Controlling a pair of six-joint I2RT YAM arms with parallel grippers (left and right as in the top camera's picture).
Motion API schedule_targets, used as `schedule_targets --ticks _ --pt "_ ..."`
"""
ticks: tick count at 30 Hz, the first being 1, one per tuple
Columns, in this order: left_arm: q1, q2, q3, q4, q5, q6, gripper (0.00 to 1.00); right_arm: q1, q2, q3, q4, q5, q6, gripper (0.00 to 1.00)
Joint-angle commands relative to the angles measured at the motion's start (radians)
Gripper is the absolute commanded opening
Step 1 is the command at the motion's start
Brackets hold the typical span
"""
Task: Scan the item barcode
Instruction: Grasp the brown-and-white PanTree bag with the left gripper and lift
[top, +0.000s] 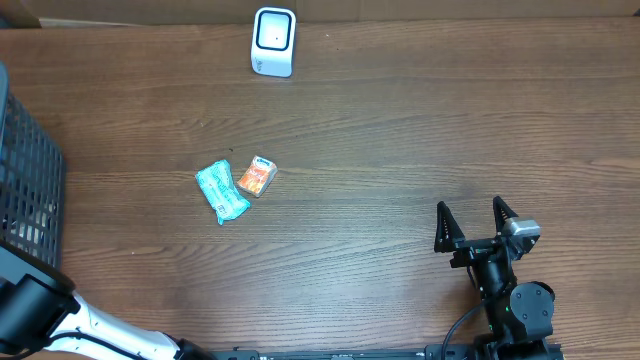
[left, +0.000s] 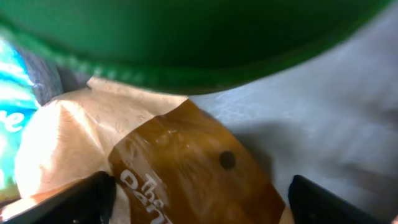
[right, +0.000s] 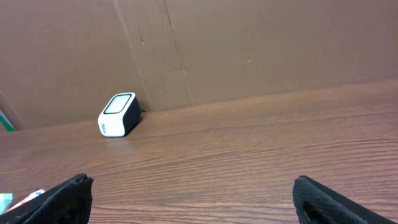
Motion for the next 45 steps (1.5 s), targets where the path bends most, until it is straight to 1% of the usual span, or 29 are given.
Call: schedule_targets --ticks 1,2,3,4,5,6,8,9,13,16,19,21,24,25,27,31,34,35,36,38,42,45 --pt "-0.002 0.114 -0.031 -0.056 -0.020 0.010 0.75 0.005 -0.008 -0.011 0.003 0.006 -0.004 1.00" --pt "-0.002 0.119 -0.031 -0.066 -0.029 0.008 0.66 0.005 -0.008 -0.011 0.003 0.006 -0.004 1.00" --pt "-0.002 0.119 -0.031 -0.072 -0.034 0.006 0.60 0.005 -0.008 -0.011 0.003 0.006 -0.004 1.00" --pt "-0.002 0.119 -0.031 -0.081 -0.046 0.006 0.45 0.005 -0.008 -0.011 0.003 0.006 -0.004 1.00" --pt "-0.002 0.119 -0.031 -0.083 -0.047 0.006 0.37 0.005 -0.008 -0.011 0.003 0.006 -0.004 1.00" --pt "-0.002 0.119 -0.030 -0.091 -0.047 0.006 0.21 0.005 -0.008 -0.011 0.003 0.006 -0.004 1.00" --pt "-0.002 0.118 -0.029 -0.101 -0.047 0.006 0.07 0.005 -0.008 -0.011 0.003 0.006 -0.004 1.00" --pt "-0.002 0.118 -0.024 -0.112 -0.048 0.006 0.04 0.005 -0.008 -0.011 0.003 0.006 -0.004 1.00" --pt "-0.002 0.118 0.048 -0.205 -0.062 -0.040 0.04 0.005 -0.008 -0.011 0.003 0.006 -0.004 1.00" --pt "-0.002 0.118 0.160 -0.321 -0.061 -0.074 0.04 0.005 -0.008 -0.011 0.003 0.006 -0.004 1.00" --pt "-0.002 0.117 0.320 -0.446 -0.060 -0.099 0.04 0.005 -0.008 -0.011 0.003 0.006 -0.004 1.00" --pt "-0.002 0.112 0.491 -0.551 -0.058 -0.108 0.04 0.005 -0.008 -0.011 0.003 0.006 -0.004 1.00" --pt "-0.002 0.111 0.629 -0.635 -0.059 -0.110 0.04 0.005 -0.008 -0.011 0.003 0.006 -0.004 1.00" --pt "-0.002 0.111 0.701 -0.679 -0.059 -0.117 0.04 0.005 -0.008 -0.011 0.003 0.006 -0.004 1.00" --pt "-0.002 0.111 0.755 -0.711 -0.059 -0.134 0.04 0.005 -0.008 -0.011 0.003 0.006 -0.004 1.00" --pt "-0.003 0.103 0.945 -0.793 -0.058 -0.212 0.04 0.005 -0.008 -0.011 0.003 0.006 -0.004 1.00" --pt "-0.013 0.074 1.037 -0.806 -0.054 -0.284 0.04 0.005 -0.008 -0.011 0.003 0.006 -0.004 1.00" --pt "-0.022 0.048 1.075 -0.800 -0.019 -0.318 0.04 0.005 -0.008 -0.011 0.003 0.006 -0.004 1.00" --pt "-0.029 0.034 1.091 -0.789 0.006 -0.324 0.04 0.005 -0.008 -0.011 0.003 0.006 -0.004 1.00" --pt "-0.050 -0.017 1.144 -0.750 0.116 -0.328 0.04 0.005 -0.008 -0.011 0.003 0.006 -0.004 1.00" --pt "-0.106 -0.102 1.209 -0.710 0.251 -0.354 0.04 0.005 -0.008 -0.011 0.003 0.006 -0.004 1.00" --pt "-0.220 -0.188 1.228 -0.701 0.244 -0.334 0.04 0.005 -0.008 -0.011 0.003 0.006 -0.004 1.00"
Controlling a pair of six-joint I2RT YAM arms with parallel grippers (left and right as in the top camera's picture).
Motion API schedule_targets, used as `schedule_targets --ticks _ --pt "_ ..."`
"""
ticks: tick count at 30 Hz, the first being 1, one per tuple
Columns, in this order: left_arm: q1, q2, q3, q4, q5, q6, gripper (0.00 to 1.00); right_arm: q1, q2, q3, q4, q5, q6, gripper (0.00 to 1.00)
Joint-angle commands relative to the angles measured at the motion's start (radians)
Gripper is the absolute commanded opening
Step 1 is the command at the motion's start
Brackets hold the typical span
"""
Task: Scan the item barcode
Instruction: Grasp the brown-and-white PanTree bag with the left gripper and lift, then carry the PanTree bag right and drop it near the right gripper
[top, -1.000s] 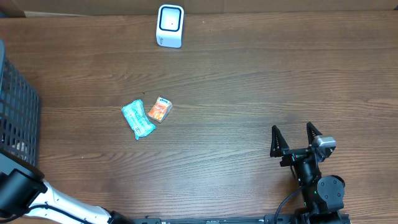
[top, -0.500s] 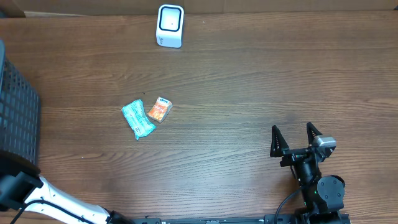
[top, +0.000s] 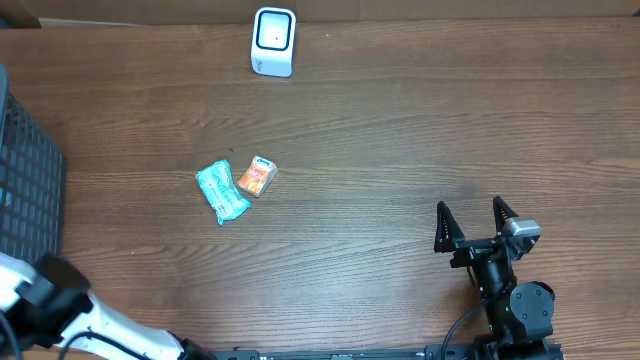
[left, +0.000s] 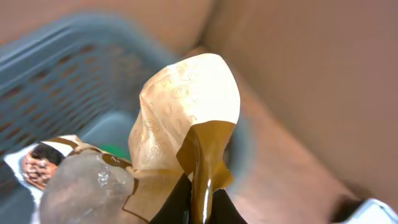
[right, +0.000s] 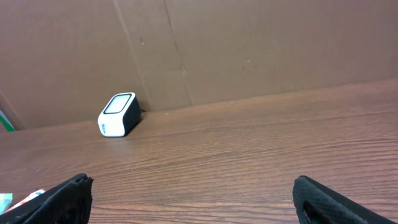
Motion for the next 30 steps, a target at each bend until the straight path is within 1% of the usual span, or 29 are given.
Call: schedule_targets --ticks 1,4,6,7,8,14,18,24,30 --pt "-0.154 -0.146 0.046 0.011 0.072 0.000 0.04 0.005 -0.008 -0.011 0.003 0.006 -0.004 1.00" --pt "-0.346 -0.188 0.046 0.008 0.023 0.032 0.04 0.005 -0.008 -0.011 0.003 0.006 -0.004 1.00" --pt "-0.469 -0.187 0.045 -0.014 -0.015 0.045 0.04 0.005 -0.008 -0.011 0.003 0.006 -0.004 1.00" --pt "-0.561 -0.177 0.038 -0.034 -0.034 0.048 0.04 0.005 -0.008 -0.011 0.003 0.006 -0.004 1.00" --pt "-0.604 -0.170 0.034 -0.042 -0.037 0.052 0.04 0.005 -0.008 -0.011 0.003 0.006 -0.004 1.00" --pt "-0.948 -0.071 -0.027 -0.079 -0.086 0.079 0.04 0.005 -0.008 -0.011 0.003 0.006 -0.004 1.00" --pt "-1.133 0.045 -0.056 -0.113 -0.177 0.082 0.04 0.005 -0.008 -0.011 0.003 0.006 -0.004 1.00" --pt "-1.318 0.235 -0.061 -0.136 -0.180 0.075 0.04 0.005 -0.008 -0.011 0.003 0.006 -0.004 1.00" --pt "-1.421 0.356 -0.061 -0.141 -0.179 0.014 0.04 0.005 -0.008 -0.011 0.003 0.006 -0.004 1.00"
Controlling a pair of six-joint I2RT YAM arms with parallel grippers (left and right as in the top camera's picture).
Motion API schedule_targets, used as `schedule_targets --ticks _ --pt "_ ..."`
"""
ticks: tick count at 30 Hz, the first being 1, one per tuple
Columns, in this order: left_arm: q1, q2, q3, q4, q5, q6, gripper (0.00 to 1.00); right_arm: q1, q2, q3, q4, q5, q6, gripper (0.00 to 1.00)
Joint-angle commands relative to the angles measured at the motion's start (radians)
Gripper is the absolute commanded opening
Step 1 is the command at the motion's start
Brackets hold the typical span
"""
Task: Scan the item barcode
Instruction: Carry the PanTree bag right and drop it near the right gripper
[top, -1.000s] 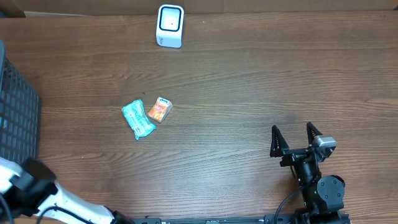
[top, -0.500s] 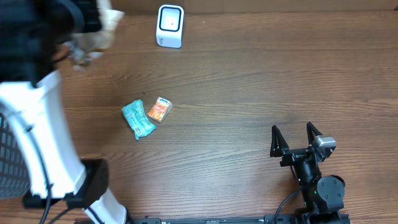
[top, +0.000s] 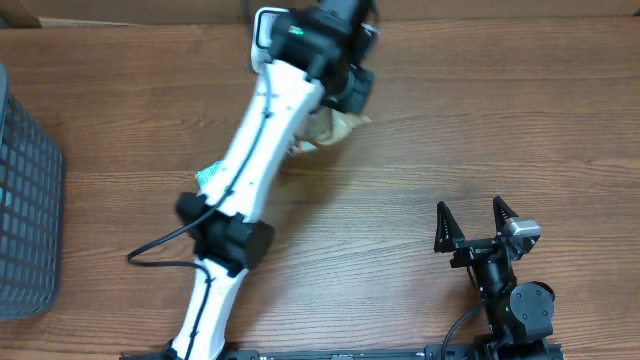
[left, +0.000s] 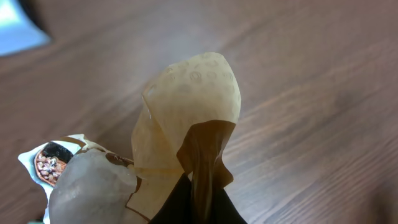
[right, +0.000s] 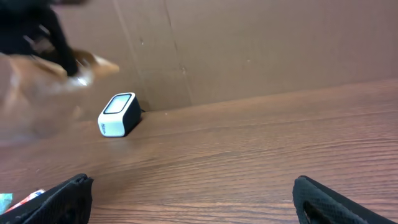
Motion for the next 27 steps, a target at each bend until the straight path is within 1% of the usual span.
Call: schedule_targets --ticks 1,5,10,12,17,21,27 --pt "-0.060 0.061 0.001 -0.007 -0.018 -0.061 0.04 0.005 -0.008 -0.011 0.003 0.006 -0.004 1.00" --pt "-0.108 0.105 0.001 -0.020 -0.017 -0.090 0.04 0.005 -0.008 -0.011 0.003 0.006 -0.004 1.00" --pt "-0.144 0.112 -0.011 -0.008 -0.018 -0.203 0.04 0.005 -0.008 -0.011 0.003 0.006 -0.004 1.00" --pt "-0.156 0.112 -0.025 0.006 -0.018 -0.221 0.04 0.005 -0.008 -0.011 0.003 0.006 -0.004 1.00" --pt "-0.190 0.113 -0.107 0.050 -0.018 -0.243 0.04 0.005 -0.008 -0.011 0.003 0.006 -0.004 1.00" --pt "-0.202 0.113 -0.171 0.074 -0.019 -0.323 0.04 0.005 -0.008 -0.011 0.003 0.006 -0.004 1.00" --pt "-0.202 0.113 -0.182 0.090 -0.022 -0.325 0.04 0.005 -0.008 -0.011 0.003 0.006 -0.004 1.00"
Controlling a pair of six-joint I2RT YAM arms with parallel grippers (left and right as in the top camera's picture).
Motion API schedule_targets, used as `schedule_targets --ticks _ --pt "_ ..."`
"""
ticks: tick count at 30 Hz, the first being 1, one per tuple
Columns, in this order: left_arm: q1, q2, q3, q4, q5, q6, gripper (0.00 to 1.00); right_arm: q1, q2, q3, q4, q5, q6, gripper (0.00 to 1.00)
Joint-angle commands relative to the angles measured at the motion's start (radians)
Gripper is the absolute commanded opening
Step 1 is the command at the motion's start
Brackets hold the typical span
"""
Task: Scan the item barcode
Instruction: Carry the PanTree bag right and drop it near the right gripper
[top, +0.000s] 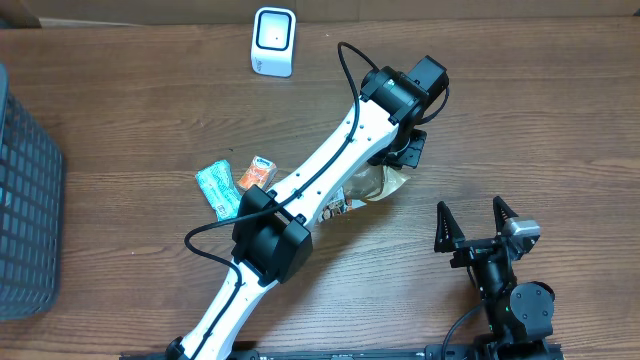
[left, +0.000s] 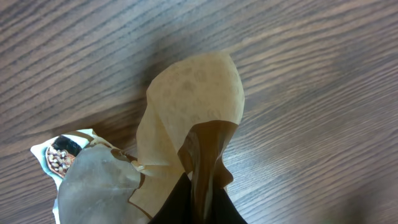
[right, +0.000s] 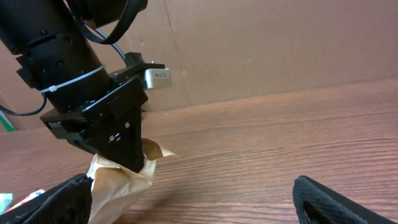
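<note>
A crumpled brown paper snack bag (top: 368, 186) hangs from my left gripper (top: 404, 152), which is shut on the bag's top fold right of the table's middle. In the left wrist view the bag (left: 189, 106) fills the frame, pinched between the dark fingertips (left: 214, 208), its printed end low at the left. The white barcode scanner (top: 273, 41) stands at the back edge, well left of the bag. My right gripper (top: 478, 226) rests open near the front right. In its own view it (right: 194, 196) holds nothing, the bag (right: 115, 183) lies to its left, and the scanner is hidden behind the left arm.
A teal packet (top: 220, 191) and a small orange packet (top: 256, 176) lie left of centre, beside the left arm. A dark mesh basket (top: 25, 190) stands at the left edge. A cardboard wall (right: 261, 43) closes the back of the table.
My left gripper, still shut on the bag, has moved from beside the scanner at the back to right of the table's middle. The bag now sits lower, close to the wood. The right arm is unchanged.
My left gripper was open inside the basket, over the brown bag. Then it was shut on the bag's top, above the basket. Then it held the bag near the scanner at the back, and now right of the table's middle. The right gripper stayed open and still.
</note>
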Motion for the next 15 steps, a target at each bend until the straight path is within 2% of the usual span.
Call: schedule_targets --ticks 1,5,8,10,12,14,15 --pt "0.002 0.002 -0.004 0.010 -0.014 -0.033 0.04 0.005 -0.008 -0.011 0.003 0.006 -0.004 1.00" --pt "0.002 0.002 -0.004 0.017 -0.033 -0.033 0.04 0.005 -0.008 -0.011 0.003 0.006 -0.004 1.00" --pt "0.002 0.002 -0.004 0.019 -0.036 -0.033 0.17 0.005 -0.008 -0.011 0.003 0.006 -0.004 1.00" --pt "0.002 0.002 -0.004 0.019 -0.036 -0.033 0.34 0.005 -0.008 -0.011 0.003 0.006 -0.004 1.00" --pt "0.002 0.002 -0.004 0.020 -0.036 -0.033 0.63 0.005 -0.008 -0.011 0.003 0.006 -0.004 1.00" --pt "0.002 0.002 -0.004 0.019 -0.035 -0.033 0.74 0.005 -0.008 -0.011 0.003 0.006 -0.004 1.00" --pt "0.002 0.002 -0.004 0.019 -0.034 -0.032 0.76 0.005 -0.008 -0.011 0.003 0.006 -0.004 1.00"
